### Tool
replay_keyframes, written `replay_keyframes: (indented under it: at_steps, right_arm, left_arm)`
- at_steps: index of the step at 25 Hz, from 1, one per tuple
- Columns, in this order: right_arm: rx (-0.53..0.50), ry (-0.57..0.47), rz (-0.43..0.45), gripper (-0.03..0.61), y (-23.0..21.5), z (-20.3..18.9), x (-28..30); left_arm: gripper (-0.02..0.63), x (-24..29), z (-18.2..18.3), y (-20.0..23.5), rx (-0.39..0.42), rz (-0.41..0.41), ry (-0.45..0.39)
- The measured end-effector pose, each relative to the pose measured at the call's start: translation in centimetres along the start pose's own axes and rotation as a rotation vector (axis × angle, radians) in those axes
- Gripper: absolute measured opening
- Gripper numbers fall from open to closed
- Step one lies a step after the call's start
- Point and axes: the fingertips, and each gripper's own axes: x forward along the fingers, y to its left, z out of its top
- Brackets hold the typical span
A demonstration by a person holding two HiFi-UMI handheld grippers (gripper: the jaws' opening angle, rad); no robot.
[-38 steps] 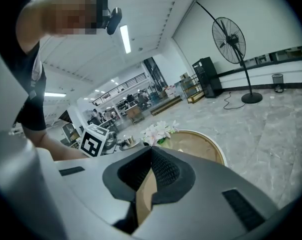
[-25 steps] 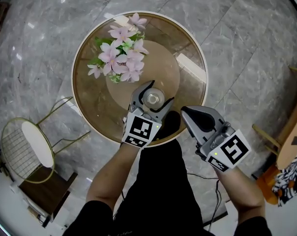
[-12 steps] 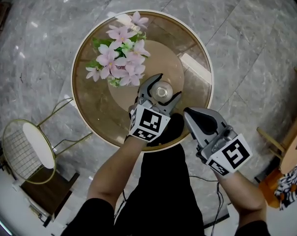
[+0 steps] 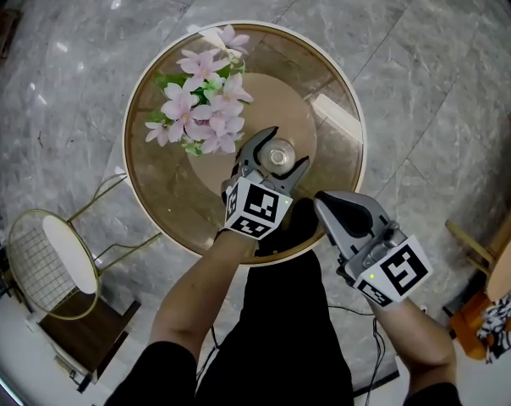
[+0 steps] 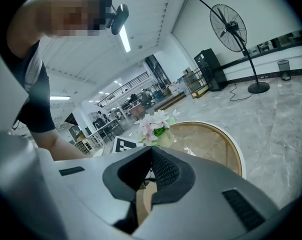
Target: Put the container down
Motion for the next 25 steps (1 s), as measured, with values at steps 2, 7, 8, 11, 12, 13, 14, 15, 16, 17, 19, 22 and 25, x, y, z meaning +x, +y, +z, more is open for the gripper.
replay_keyframes:
  at_steps: [2,7,8,11,12,13,14,15,16,17,19,22,25]
  right_arm:
    - [0.006,-0.001,0.003,0.015,0.1,-0.2,-0.2]
    - [0.014,-0.002,-0.004,0.015,-0.2,-1.1,-0.8]
    - [0.020,-0.004,-0.012,0.015,-0.4,-1.3,-1.1]
    - [0.033,-0.010,-0.035,0.015,-0.9,-1.6,-1.7]
    - [0.032,-0.012,-0.038,0.015,-1.0,-1.5,-1.9]
    - [0.028,-0.014,-0.037,0.015,-0.9,-1.2,-2.1]
    - [0.020,-0.016,-0.035,0.015,-0.8,-0.9,-2.4]
    - [0.007,-0.019,-0.032,0.015,-0.7,-0.4,-2.7]
    - [-0.008,-0.022,-0.031,0.015,-0.5,0.1,-2.9]
    - [-0.024,-0.026,-0.033,0.015,-0.2,0.6,-3.3]
    - [-0.047,-0.030,-0.044,0.015,0.5,1.6,-4.0]
    - [-0.067,-0.040,-0.070,0.015,1.8,3.1,-5.0]
    - [-0.088,-0.046,-0.069,0.015,4.5,4.9,-5.5]
  left_arm:
    - [0.345,0.0,-0.2,-0.2,0.004,-0.003,0.003]
    - [0.345,0.0,-0.2,-0.5,0.027,-0.001,0.022]
    - [0.345,-0.1,-0.2,-0.6,0.032,0.000,0.026]
    - [0.347,-0.9,0.1,-0.7,0.052,0.006,0.033]
    - [0.347,-1.2,0.3,-0.7,0.058,0.008,0.034]
    - [0.347,-1.5,0.6,-0.7,0.063,0.011,0.033]
    - [0.347,-1.9,0.9,-0.8,0.064,0.014,0.030]
    - [0.347,-2.4,1.4,-0.8,0.063,0.019,0.024]
    - [0.347,-3.0,1.9,-0.8,0.057,0.025,0.016]
    - [0.347,-3.7,2.6,-0.9,0.050,0.030,0.005]
    - [0.329,-5.4,4.1,-1.4,0.039,0.030,-0.023]
    - [0.260,-8.1,6.7,-1.9,0.045,0.017,-0.075]
    - [0.154,-11.8,9.4,-1.6,0.033,0.022,-0.134]
